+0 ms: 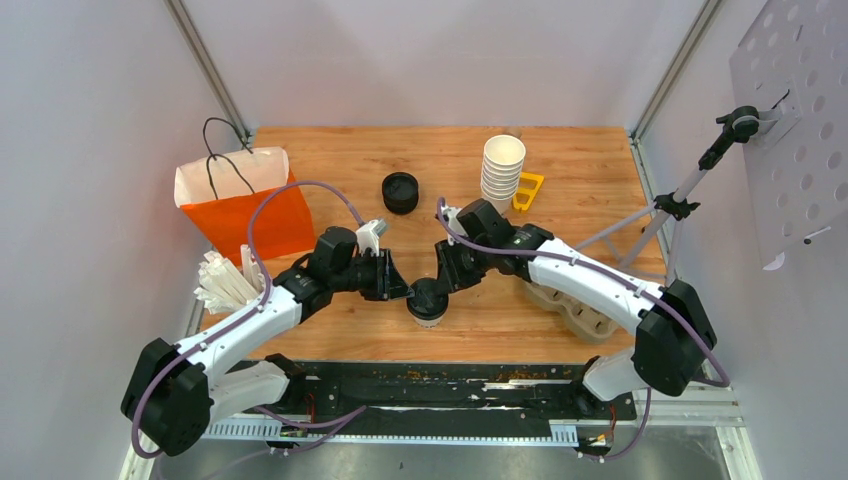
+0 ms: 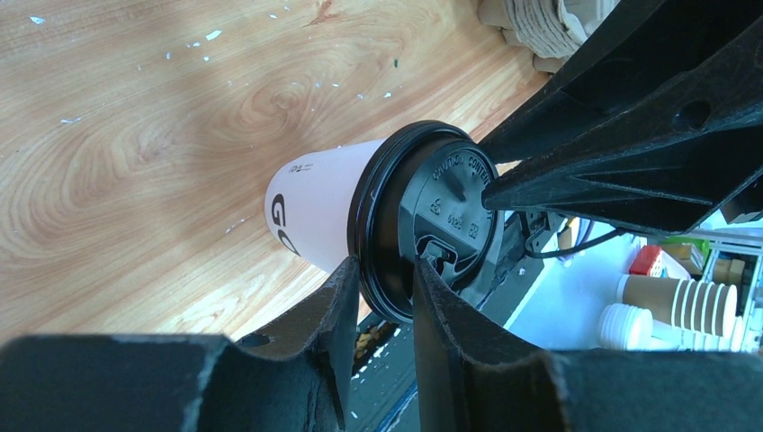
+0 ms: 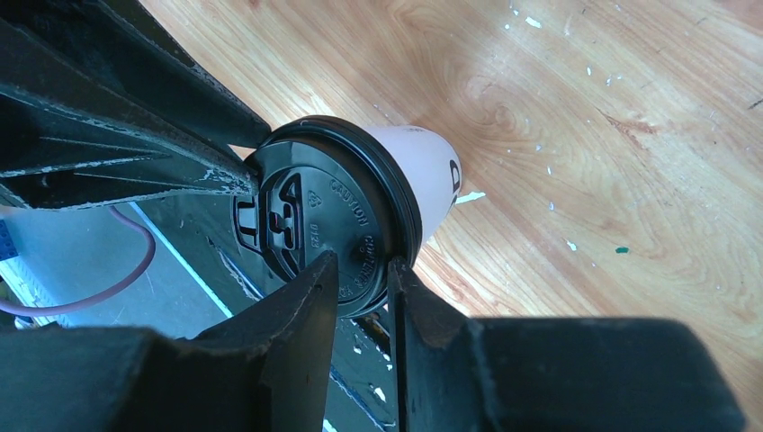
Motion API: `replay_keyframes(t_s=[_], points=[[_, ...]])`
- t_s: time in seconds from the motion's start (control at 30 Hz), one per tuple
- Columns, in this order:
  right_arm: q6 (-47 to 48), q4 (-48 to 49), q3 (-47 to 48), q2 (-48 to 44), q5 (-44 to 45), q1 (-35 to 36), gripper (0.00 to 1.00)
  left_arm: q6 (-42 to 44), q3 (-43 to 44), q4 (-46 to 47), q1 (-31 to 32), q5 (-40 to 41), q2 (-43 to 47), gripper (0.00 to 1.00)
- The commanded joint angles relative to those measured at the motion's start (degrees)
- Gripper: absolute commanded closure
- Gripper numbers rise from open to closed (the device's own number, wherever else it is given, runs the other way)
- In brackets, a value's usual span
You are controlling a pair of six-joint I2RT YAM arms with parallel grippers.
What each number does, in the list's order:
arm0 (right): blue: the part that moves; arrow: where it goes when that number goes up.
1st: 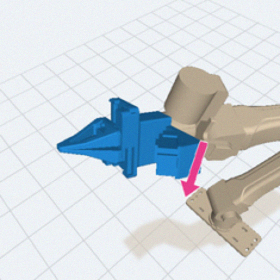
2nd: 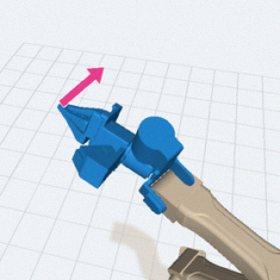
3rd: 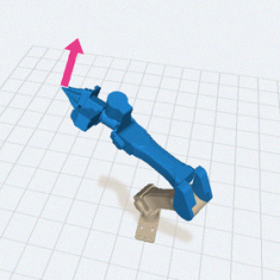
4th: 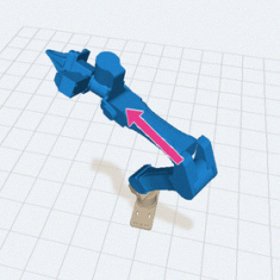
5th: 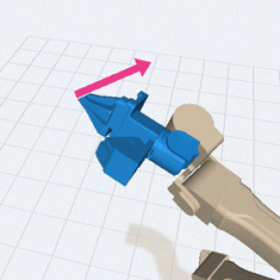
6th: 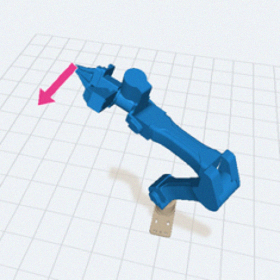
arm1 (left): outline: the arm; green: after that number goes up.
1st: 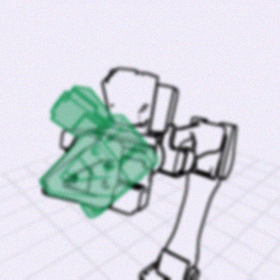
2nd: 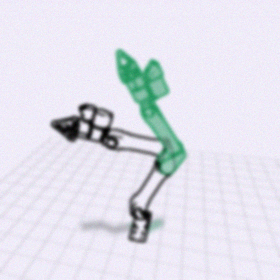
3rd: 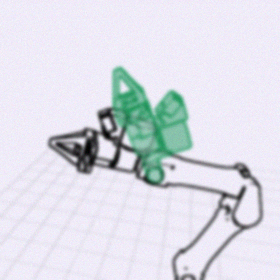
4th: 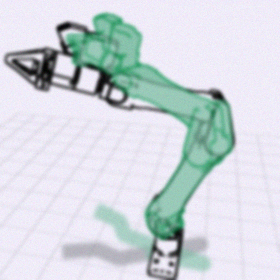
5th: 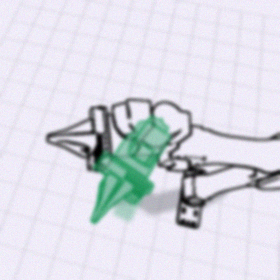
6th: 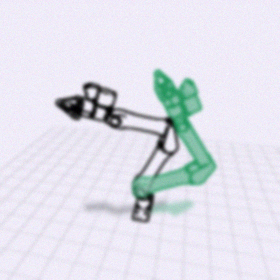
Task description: Pack the takeout coffee
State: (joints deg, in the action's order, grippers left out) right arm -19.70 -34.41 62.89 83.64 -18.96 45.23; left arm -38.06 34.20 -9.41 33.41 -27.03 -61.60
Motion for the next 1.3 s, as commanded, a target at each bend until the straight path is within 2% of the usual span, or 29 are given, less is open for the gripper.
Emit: replay_keyframes(t_s=[0.0, 0.3, 0.37, 0.43, 0.53, 0.63, 0.7, 0.77, 1.0, 1.27], points=[[0.05, -0.39, -4.39, 1.35, 2.08, 0.17, 0.72, 3.4, -1.17, -7.83, 0.2, 5.75, -2.02, 0.66], [2.58, 2.22, -6.44, 3.69, 2.2, -0.03, 0.73, 1.93, -2.79, -9.5, 0.28, 6.5, -1.59, 0.68], [4.61, 2.1, -4.53, 4.17, 2.04, -0.08, 0.72, -0.81, -3.77, -5.91, 0.57, 3.42, 0.35, 0.68], [6.22, 1.69, -1.8, 4.82, 1.32, -0.05, 0.71, -6.19, -6.37, 1.71, 0.6, -0.85, 2.69, 0.68], [7.89, 1.27, 2.16, 5.77, 0.9, 0.0, 0.69, -11.78, -8.19, 7.4, 1.34, -2.08, 5.26, 0.67], [9.11, -0.38, 6.15, 7.81, 0.7, -0.1, 0.66, -12.56, -7.16, 5.84, 1.63, -1.71, 6.52, 0.66], [9.65, -1.82, 8.69, 9.0, 0.45, -0.09, 0.62, -12.63, -6.36, 4.37, 1.6, -0.77, 7.74, 0.59], [9.54, -3.4, 11.03, 9.3, 0.44, -0.11, 0.58, -12.61, -5.6, 3.2, 1.6, 0.69, 9.23, 0.58], [7.96, -7.35, 12.88, 6.98, 1.96, -0.07, 0.49, -8.48, -0.09, -4.41, 1.61, 6.06, 9.89, 0.51], [6.97, -6.3, 10.7, 4.48, 0.52, -0.06, 0.49, -5.18, 4.46, -7.54, 1.62, 8.39, 7.01, 0.5]])
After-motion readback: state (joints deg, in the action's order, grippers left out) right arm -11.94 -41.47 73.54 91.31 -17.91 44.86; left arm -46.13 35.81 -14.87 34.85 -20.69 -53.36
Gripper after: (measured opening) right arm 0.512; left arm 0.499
